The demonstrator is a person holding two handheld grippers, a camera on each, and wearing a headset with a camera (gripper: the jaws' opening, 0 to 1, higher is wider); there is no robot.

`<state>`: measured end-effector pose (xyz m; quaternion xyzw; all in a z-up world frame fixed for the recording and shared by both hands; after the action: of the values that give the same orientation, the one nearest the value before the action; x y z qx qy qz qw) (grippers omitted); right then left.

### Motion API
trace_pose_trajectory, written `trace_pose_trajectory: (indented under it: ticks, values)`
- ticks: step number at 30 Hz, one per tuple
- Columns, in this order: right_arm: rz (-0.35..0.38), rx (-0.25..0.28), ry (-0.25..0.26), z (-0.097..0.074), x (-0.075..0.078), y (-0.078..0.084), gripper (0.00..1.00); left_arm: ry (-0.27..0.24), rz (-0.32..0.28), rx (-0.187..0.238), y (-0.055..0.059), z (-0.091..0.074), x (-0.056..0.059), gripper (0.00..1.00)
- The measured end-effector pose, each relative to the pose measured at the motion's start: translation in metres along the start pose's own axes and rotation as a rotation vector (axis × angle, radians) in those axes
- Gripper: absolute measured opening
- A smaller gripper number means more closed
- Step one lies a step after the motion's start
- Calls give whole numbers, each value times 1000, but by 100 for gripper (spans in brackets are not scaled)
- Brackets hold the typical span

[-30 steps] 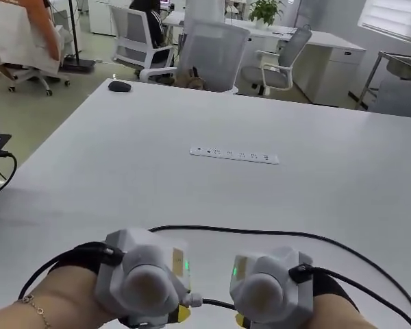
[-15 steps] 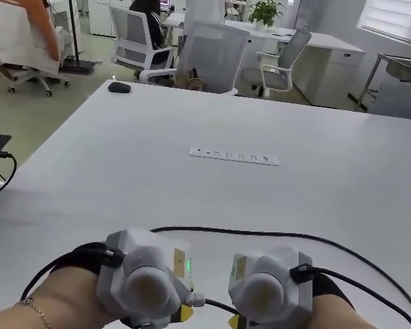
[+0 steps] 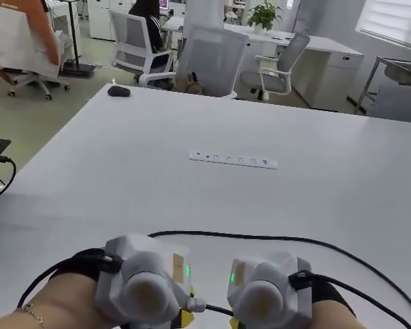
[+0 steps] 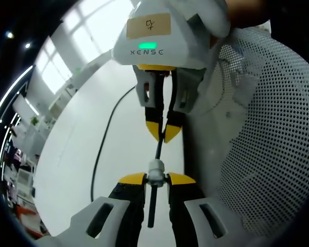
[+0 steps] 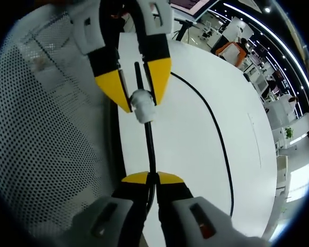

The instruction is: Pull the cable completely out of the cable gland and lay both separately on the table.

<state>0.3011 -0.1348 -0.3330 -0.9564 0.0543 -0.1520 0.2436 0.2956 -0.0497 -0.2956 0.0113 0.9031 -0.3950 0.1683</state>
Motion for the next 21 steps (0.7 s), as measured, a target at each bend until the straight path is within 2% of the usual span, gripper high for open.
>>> trace_pose_trajectory:
  ticks: [2,7,8,9,11,16,18,20,21]
  values:
    - [29,-15,5,-1,2,4,3,-2,-3,-1,0,0,0,17]
    - [22,-31,-3,0,0,6,3,-3,0,5,-3,-1,1,17]
    - [17,-48,-11,1,-2,8,4,-2,1,2,-2,-1,1,17]
    - [15,-63,-21,1,-4,10,6,-2,6,-6,-1,-1,1,17]
    - [10,-53,-20,2,-4,9,15,1,2,-7,0,-1,1,17]
    - [-2,96,-25,0,-5,-20,21,0,-4,13,-5,-1,1,17]
    - [-18,131,-29,-1,-7,-27,22,6,0,21,-7,0,2,17]
    - [-33,152,-40,-3,-10,-32,16,12,2,24,-8,0,4,17]
    - [-33,157,-49,-3,-11,-32,10,15,4,25,-8,0,4,17]
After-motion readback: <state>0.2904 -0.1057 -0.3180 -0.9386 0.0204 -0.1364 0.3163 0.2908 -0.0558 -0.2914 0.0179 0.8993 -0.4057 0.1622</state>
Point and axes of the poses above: the centre of the closed fingertips' face, and the gripper's own axes: z roughly forward along the fingers, x roughly to its right, y roughly out of its underside, the point moved 3 cm from there along -z, roughly backward along the fingers, and after that the axes turned 8 degrees about x, right-handed, at the moved point
